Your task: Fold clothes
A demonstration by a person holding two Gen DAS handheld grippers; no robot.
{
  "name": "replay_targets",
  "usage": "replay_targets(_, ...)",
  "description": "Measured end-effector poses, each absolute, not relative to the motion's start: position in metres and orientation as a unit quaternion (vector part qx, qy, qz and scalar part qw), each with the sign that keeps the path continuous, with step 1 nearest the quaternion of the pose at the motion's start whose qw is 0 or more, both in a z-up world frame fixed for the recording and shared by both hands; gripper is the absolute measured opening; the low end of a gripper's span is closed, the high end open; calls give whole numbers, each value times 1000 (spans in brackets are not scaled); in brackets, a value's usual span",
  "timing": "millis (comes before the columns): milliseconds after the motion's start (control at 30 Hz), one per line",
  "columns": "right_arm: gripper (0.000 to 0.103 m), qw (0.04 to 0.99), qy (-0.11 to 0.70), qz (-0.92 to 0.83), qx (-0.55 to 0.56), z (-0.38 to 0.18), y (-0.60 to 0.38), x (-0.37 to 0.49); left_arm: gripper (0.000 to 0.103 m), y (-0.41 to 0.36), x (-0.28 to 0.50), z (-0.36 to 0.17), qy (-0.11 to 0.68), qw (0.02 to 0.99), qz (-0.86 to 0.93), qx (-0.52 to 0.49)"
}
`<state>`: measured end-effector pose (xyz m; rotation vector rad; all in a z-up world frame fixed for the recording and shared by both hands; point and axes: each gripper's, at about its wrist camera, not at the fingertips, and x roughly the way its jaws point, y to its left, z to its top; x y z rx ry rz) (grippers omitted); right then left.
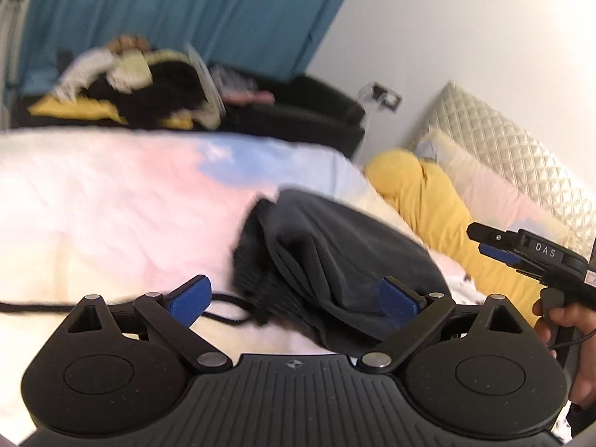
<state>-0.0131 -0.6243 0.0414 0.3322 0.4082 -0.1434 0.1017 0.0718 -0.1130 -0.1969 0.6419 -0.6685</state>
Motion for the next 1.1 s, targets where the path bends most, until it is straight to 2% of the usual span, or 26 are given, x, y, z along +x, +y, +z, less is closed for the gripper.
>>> replay_targets(233,71,977,166,20,133,86,-518,1,101,105,25,-38,232,936,-261,-30)
replay_targets(333,73,977,152,57,136,98,-471,12,102,60,-16,3,212,952,-221,-18)
replay_targets(433,76,977,137,94,135,103,-432,16,102,9,-12,56,175,967,-182,26)
replay_targets(533,79,977,120,123,127,108,-403,17,103,9,-16,76,148,978,-144,39)
replay_targets(733,83,979,98,143,109,93,-374,14,103,-3,-34,72,109,989,-94,30)
replay_targets(1100,86,979,108,140,99,39,-365,30,103,0,1,18,140,989,-54,-14)
